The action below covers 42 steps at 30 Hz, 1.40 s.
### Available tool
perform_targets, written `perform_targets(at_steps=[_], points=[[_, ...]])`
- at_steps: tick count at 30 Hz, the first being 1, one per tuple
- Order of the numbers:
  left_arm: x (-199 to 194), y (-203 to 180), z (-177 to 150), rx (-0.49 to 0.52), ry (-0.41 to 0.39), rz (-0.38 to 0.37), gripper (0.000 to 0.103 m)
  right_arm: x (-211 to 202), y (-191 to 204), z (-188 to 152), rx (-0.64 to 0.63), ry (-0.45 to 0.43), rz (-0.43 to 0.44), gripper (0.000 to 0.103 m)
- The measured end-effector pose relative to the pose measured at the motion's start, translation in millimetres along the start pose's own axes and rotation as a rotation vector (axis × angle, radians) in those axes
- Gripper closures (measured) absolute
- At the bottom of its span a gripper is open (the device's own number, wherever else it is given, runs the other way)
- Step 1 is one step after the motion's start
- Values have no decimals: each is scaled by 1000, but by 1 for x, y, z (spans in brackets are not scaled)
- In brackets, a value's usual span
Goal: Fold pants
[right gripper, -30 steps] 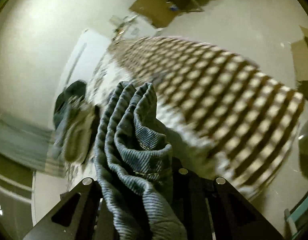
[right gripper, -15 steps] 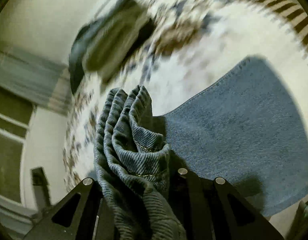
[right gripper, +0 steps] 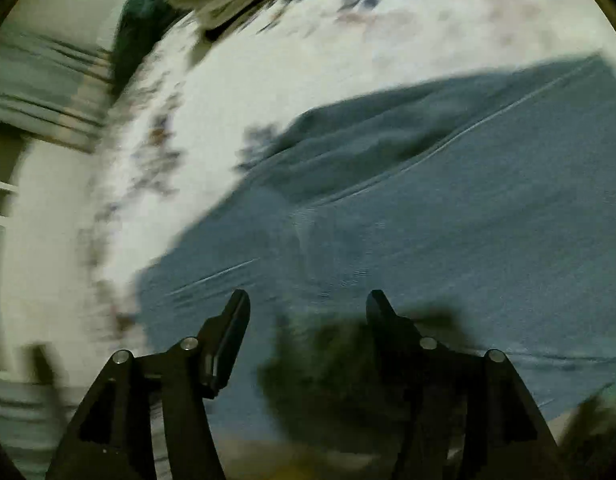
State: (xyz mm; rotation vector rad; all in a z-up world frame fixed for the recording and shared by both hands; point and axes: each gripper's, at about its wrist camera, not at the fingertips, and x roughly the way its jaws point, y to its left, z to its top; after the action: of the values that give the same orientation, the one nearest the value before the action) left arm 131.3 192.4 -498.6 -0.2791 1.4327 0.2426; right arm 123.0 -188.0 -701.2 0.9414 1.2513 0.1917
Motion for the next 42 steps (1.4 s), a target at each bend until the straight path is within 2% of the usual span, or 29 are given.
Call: perform_targets(at_steps=[1,4,7,9,12,13,18,20,21,24,25,27,28,31,32,34,42], points=[[1,4,-1,-12,-1,3,0,-11,-4,1,24,-2,26,39],[3,16,-5,-51,-3,14,0,-48,-9,0,52,-72,-15,39],[10,25,-9,-98,4,21,0,-69,-25,-2,51,-87,-166,39],[14,34,-12,-131,2,25,0,-63,-39,-8,25,-34,-278,39],[20,47,-15,-197,-16,18,0,-33,-55,-16,39,97,-356,39],[22,53,-16,-233,-20,-9,0,-31,-56,-17,46,92,-362,39],[42,89,-31,-499,-115,-284,0,-36,-44,-12,19,63,-349,39],[55,100,-33,-597,-149,-393,0,-35,-40,-8,-1,70,-370,39],[58,105,-32,-628,-161,-431,0,-30,-34,-4,-17,75,-391,39],[60,112,-39,-714,-208,-454,0,-29,-23,7,-50,84,-420,39],[58,113,-41,-716,-221,-466,1,-29,-22,9,-60,82,-424,39],[43,112,-44,-691,-283,-531,14,-26,-16,12,-80,78,-430,39],[38,109,-44,-657,-304,-550,26,-24,-14,13,-85,79,-435,39],[43,102,-42,-601,-306,-527,26,-16,-10,14,-92,86,-445,39],[52,102,-40,-606,-288,-542,27,-12,-8,13,-90,90,-447,39],[54,105,-34,-613,-323,-558,27,-5,-5,12,-81,99,-438,39],[59,106,-25,-636,-374,-633,27,11,3,6,-103,123,-433,39]])
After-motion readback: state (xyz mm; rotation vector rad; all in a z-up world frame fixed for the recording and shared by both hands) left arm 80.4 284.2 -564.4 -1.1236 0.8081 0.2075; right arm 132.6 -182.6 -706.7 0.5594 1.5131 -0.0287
